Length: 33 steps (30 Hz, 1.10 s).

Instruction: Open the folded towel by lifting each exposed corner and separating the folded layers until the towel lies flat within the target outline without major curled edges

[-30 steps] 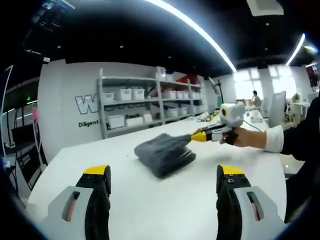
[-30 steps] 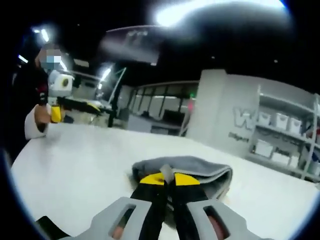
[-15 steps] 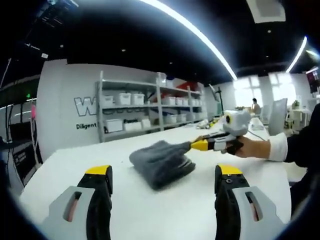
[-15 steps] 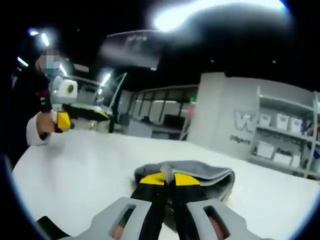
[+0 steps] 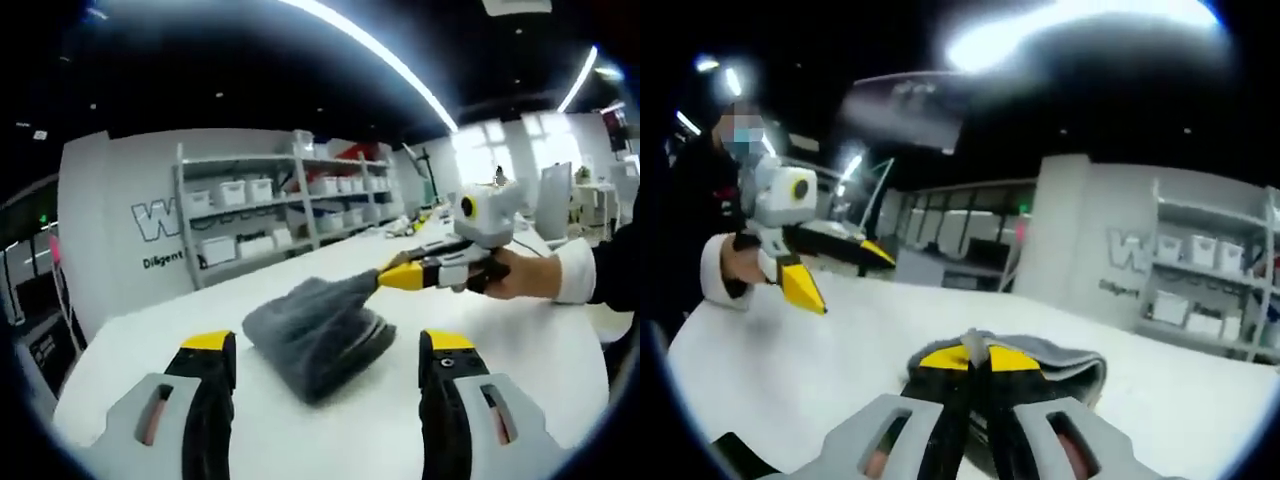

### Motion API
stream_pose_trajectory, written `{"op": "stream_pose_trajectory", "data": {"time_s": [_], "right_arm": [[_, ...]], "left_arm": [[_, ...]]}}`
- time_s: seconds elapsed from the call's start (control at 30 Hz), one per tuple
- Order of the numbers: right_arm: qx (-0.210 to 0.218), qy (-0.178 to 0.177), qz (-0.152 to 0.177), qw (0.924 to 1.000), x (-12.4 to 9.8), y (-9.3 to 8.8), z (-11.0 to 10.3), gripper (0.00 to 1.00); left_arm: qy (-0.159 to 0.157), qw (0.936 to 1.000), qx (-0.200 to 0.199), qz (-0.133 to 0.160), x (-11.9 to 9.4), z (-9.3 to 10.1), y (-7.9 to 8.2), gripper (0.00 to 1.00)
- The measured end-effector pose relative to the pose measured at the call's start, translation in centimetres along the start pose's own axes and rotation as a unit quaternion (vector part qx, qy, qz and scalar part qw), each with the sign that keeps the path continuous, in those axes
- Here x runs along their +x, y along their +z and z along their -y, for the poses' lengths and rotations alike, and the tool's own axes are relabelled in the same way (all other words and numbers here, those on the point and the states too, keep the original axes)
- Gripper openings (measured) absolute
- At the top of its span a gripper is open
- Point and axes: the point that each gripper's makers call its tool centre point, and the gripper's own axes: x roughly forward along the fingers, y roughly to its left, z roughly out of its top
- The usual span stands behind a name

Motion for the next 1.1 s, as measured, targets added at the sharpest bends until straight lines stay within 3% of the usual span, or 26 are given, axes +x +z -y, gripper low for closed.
{"op": "stream_pose_trajectory", "data": {"time_s": [0.13, 0.37, 0.5, 0.57, 0.8, 0.9, 1.1], "right_arm": [[0.002, -0.002, 0.005, 1.0, 0.1, 0.3, 0.1, 0.0], [-0.002, -0.009, 0.008, 0.9999, 0.2, 0.6, 0.2, 0.0], [0.002, -0.011, 0.017, 0.9998, 0.3, 1.2, 0.3, 0.0], [0.0, -0.013, 0.02, 0.9997, 0.3, 1.4, 0.3, 0.0], [-0.008, -0.013, 0.025, 0.9996, 0.4, 1.9, 0.0, 0.0], [-0.015, -0.014, 0.026, 0.9995, 0.3, 2.1, 0.0, 0.0], [-0.012, -0.01, 0.033, 0.9993, 0.3, 2.5, -0.4, 0.0]], "left_arm": [[0.005, 0.9994, 0.029, 0.016, 1.4, -0.1, 0.6, 0.59], [0.009, 0.999, 0.038, 0.021, 3.2, -1.0, 0.7, 0.51], [0.008, 0.9984, 0.053, 0.017, 4.0, -0.8, 0.8, 0.47], [0.01, 0.9968, 0.074, 0.029, 4.7, -0.3, 1.1, 0.43], [0.012, 0.997, 0.068, 0.035, 6.2, 0.5, 0.6, 0.37], [-0.004, 0.9977, 0.045, 0.05, 6.4, 1.3, 0.7, 0.37], [0.003, 0.997, 0.055, 0.054, 6.8, 1.7, 0.2, 0.35]]}}
